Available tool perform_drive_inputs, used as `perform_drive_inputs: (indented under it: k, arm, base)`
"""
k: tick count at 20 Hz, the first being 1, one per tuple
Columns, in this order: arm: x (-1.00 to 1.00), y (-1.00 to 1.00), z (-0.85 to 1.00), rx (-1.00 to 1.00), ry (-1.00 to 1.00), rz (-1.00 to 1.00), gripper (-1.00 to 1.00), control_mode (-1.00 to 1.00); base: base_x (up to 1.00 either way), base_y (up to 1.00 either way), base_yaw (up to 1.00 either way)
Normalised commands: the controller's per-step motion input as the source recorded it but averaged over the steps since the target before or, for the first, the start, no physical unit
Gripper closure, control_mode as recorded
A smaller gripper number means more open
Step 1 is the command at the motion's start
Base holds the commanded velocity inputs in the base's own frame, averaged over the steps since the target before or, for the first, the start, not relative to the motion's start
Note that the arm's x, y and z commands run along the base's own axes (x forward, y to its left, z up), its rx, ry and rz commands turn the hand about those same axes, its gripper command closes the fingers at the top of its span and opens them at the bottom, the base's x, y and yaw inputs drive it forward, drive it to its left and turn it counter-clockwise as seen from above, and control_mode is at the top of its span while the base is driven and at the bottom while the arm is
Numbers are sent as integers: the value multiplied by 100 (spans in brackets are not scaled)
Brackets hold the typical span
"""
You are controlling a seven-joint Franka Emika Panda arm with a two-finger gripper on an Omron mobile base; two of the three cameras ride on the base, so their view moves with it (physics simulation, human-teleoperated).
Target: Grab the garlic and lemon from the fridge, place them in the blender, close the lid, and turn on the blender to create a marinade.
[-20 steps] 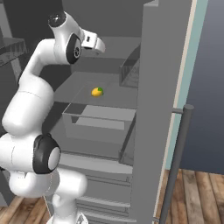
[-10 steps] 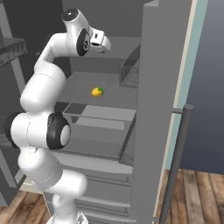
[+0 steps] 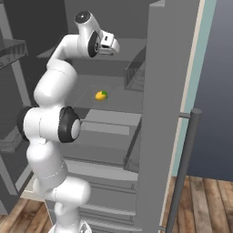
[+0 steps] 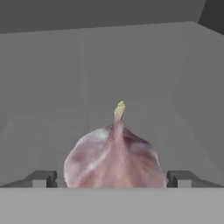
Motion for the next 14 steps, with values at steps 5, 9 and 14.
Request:
perform_drive_inputs:
  k: [5,9,14]
  arm:
    - [55,0,-14,0,0,0,-100,-100]
    - [19,-1,-46,0,3,0,100,-100]
    - [-1,-2,-53,1,-4,0,100,-100]
  base:
    - [0,0,0]
    - [0,0,0]
    - [0,0,0]
